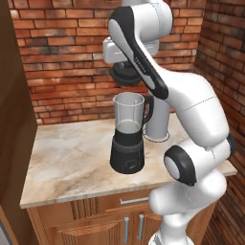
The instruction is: Open the blender lid, put the tangerine in the blender, close the lid, and start the blender.
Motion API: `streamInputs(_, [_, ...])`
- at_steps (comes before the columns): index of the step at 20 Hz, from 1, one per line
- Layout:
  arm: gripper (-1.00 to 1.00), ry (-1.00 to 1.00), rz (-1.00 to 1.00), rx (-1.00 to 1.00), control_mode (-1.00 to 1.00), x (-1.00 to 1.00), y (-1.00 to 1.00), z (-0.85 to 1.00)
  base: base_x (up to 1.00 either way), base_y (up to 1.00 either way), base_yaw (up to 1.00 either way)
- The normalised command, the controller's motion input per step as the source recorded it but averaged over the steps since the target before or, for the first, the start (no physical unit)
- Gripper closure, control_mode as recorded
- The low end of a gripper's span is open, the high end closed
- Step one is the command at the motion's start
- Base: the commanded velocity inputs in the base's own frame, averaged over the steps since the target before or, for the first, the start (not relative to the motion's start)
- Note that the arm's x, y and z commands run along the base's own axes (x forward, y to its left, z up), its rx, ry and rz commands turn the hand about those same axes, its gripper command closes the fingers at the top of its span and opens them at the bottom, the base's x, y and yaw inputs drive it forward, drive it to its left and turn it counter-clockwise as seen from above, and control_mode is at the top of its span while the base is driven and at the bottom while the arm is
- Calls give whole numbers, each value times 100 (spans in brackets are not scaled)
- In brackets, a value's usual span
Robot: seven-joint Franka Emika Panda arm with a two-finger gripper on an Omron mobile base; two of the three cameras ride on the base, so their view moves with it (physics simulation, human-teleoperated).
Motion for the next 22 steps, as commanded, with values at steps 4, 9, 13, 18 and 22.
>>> streamInputs(4, [100, 0, 10, 0, -100, -74, 74, -27, 0, 0, 0])
streamInputs(9, [100, 0, 13, 0, -100, -61, 86, -52, 0, 0, 0])
streamInputs(13, [100, 0, 11, 0, -100, -43, 74, -70, 0, 0, 0])
streamInputs(18, [100, 0, 7, 0, -100, -14, 43, -85, 0, 0, 0])
streamInputs(22, [100, 0, 0, 0, -100, 0, 6, -81, 0, 0, 0])
